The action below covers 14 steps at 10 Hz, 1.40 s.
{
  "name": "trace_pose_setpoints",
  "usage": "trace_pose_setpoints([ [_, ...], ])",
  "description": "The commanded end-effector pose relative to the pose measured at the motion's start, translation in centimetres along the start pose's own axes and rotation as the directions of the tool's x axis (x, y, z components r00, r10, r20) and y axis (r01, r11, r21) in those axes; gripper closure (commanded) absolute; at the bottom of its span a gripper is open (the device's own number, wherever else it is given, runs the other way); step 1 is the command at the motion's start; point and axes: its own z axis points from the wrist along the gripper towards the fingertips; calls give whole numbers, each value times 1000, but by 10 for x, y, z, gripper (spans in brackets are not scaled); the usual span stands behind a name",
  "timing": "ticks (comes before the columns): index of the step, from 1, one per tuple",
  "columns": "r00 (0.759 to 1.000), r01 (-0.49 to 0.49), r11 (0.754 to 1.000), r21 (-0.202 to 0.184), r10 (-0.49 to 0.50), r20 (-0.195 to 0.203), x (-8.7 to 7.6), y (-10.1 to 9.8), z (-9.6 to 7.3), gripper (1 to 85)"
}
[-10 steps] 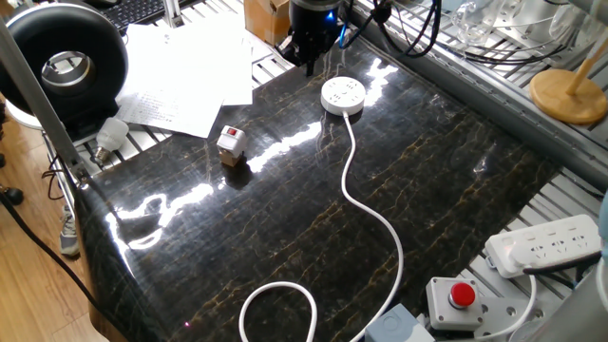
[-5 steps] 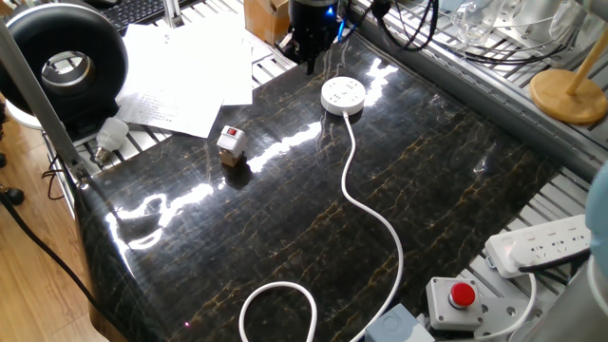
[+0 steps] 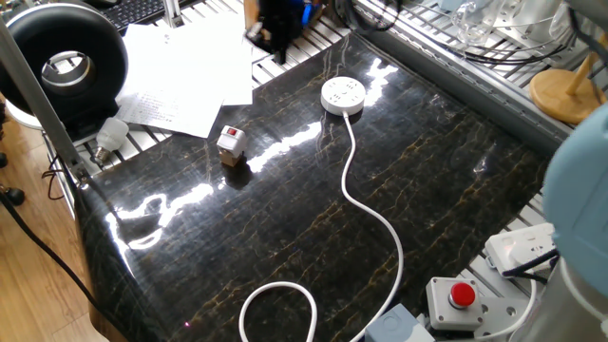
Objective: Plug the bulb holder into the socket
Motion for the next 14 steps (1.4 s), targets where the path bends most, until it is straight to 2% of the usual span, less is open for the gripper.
trace_pose_setpoints([
  [1, 982, 188, 981, -54, -189, -18, 6, 37, 21, 847],
  [2, 981, 194, 979, -65, -194, 0, 7, 47, 35, 847],
  [3, 980, 200, 978, -67, -200, 1, 10, 50, 41, 847],
  [5, 974, 226, 973, -49, -226, -2, 11, 46, 39, 847],
  [7, 957, 289, 957, -40, -290, -14, 16, 36, 25, 847],
  [8, 956, 292, 956, -15, -293, -18, 15, 30, 23, 847],
  [10, 956, 292, 956, -33, -292, -1, 13, 31, 24, 847],
  [12, 950, 311, 950, -17, -311, -3, 14, 21, 26, 847],
  [14, 925, 379, 925, -23, -379, 16, 10, 24, 26, 847],
])
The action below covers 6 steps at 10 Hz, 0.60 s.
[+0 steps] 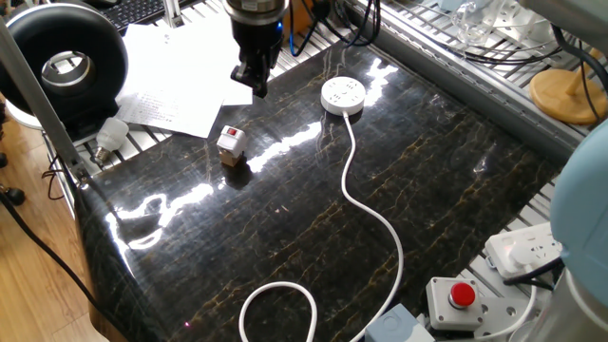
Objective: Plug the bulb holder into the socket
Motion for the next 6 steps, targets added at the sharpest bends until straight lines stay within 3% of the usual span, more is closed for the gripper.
trace_pose_setpoints([
  [1, 991, 132, 991, -4, -132, 7, 0, -2, -1, 847],
  [2, 971, 237, 971, -1, -237, -5, 3, -3, -1, 847],
  [3, 929, 368, 930, -2, -368, -32, 10, -6, -1, 847],
  [4, 851, 519, 855, -7, -518, -85, 21, -13, -2, 847],
  [5, 859, 510, 860, -1, -509, -55, 14, -10, -2, 847],
  [6, 807, 588, 807, 60, -581, -105, 15, -32, -3, 847],
])
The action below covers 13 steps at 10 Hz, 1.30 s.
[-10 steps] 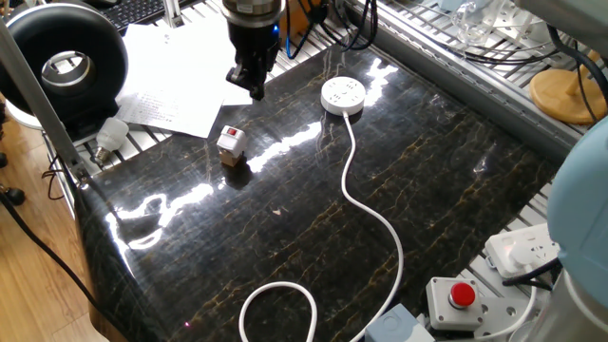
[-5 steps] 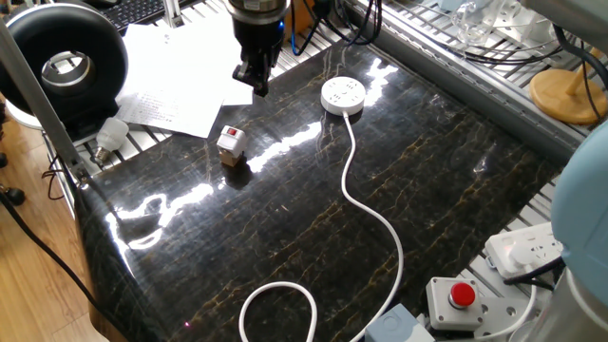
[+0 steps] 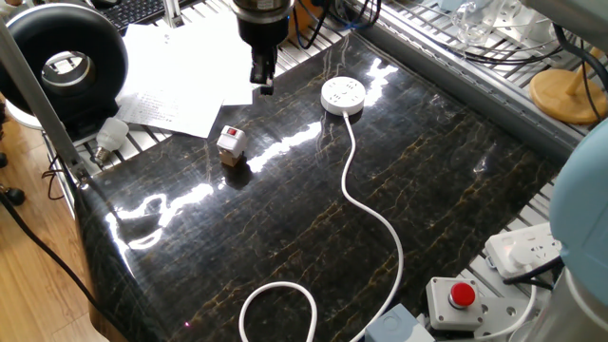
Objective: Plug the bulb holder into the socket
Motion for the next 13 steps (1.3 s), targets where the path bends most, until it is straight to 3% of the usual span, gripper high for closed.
trace_pose_setpoints([
  [1, 968, 249, 964, 94, -247, -38, 4, -27, -2, 847],
  [2, 961, 276, 953, 125, -276, -11, -5, -33, -3, 843],
  [3, 949, 314, 939, 141, -315, -11, -14, -33, -2, 833],
  [4, 931, 362, 926, 103, -365, 7, -29, -13, 5, 783],
  [5, 928, 363, 930, 64, -367, 67, -51, 13, 12, 750],
  [6, 904, 422, 907, 11, -422, 72, -59, 40, 24, 600],
  [8, 804, 593, 803, 66, -594, 5, -64, 21, 43, 173],
  [9, 771, 635, 768, 86, -636, -15, -67, 13, 49, 60],
  [11, 724, 687, 717, 119, -690, -23, -83, -5, 58, 23],
  [13, 712, 699, 701, 139, -701, -47, -90, -15, 58, 30],
])
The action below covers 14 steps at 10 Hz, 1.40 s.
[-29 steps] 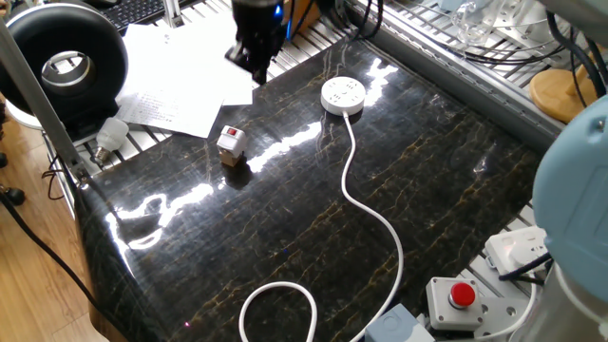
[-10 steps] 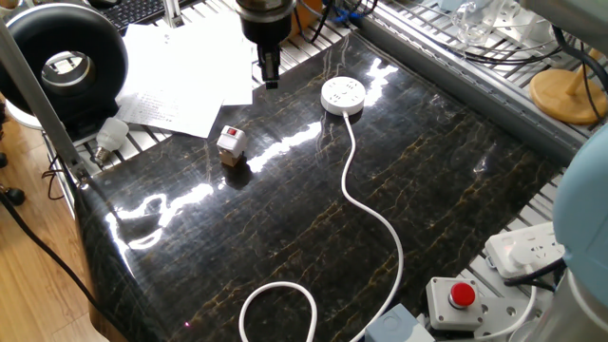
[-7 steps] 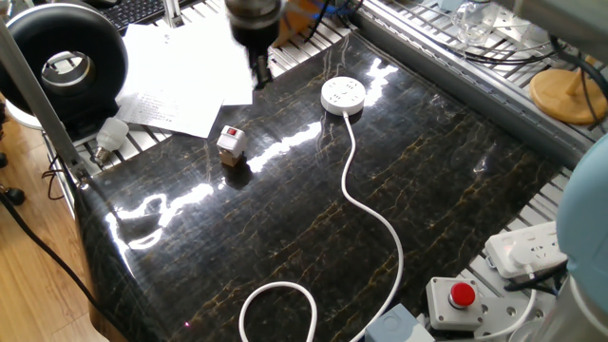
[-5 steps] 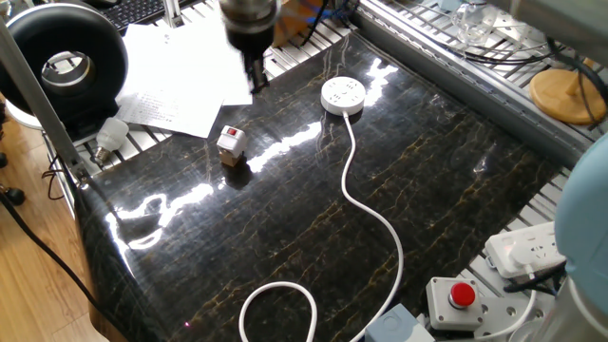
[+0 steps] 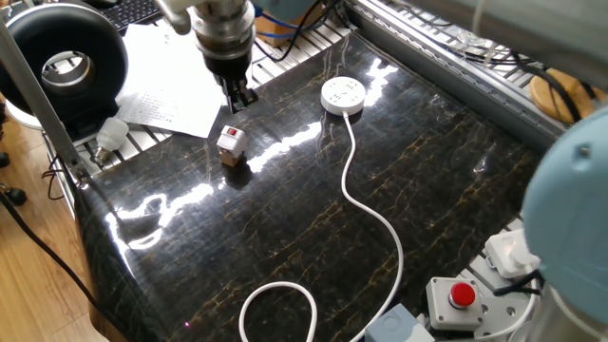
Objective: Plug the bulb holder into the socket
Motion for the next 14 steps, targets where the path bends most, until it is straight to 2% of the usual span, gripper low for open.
trace_pose_setpoints([
  [1, 998, 59, 997, 49, -59, 2, -6, -22, 8, 73],
  [2, 1000, 26, 997, 67, -26, 6, -7, -26, 7, 307],
  [3, 1000, -24, 997, 76, 24, -6, -3, -29, 7, 820],
  [4, 999, 2, 995, 99, 4, -51, 9, -35, 6, 843],
  [5, 998, 46, 999, 26, -45, -39, 5, -17, 8, 840],
  [6, 999, 42, 999, -19, -42, -10, -2, -4, 8, 840],
  [7, 997, 69, 993, -99, -66, 36, -12, 17, 6, 840],
  [8, 995, 94, 982, -166, -88, 43, -12, 35, 4, 840],
  [10, 991, 137, 973, -186, -134, 29, -5, 40, 3, 840],
  [11, 987, 162, 973, -167, -160, 23, -4, 35, 4, 743],
  [12, 977, 213, 967, -137, -212, 25, -3, 27, 5, 483],
  [13, 970, 241, 961, -138, -243, 2, -3, 16, 5, 427],
  [14, 965, 261, 957, -130, -263, -2, -9, 4, 6, 400],
])
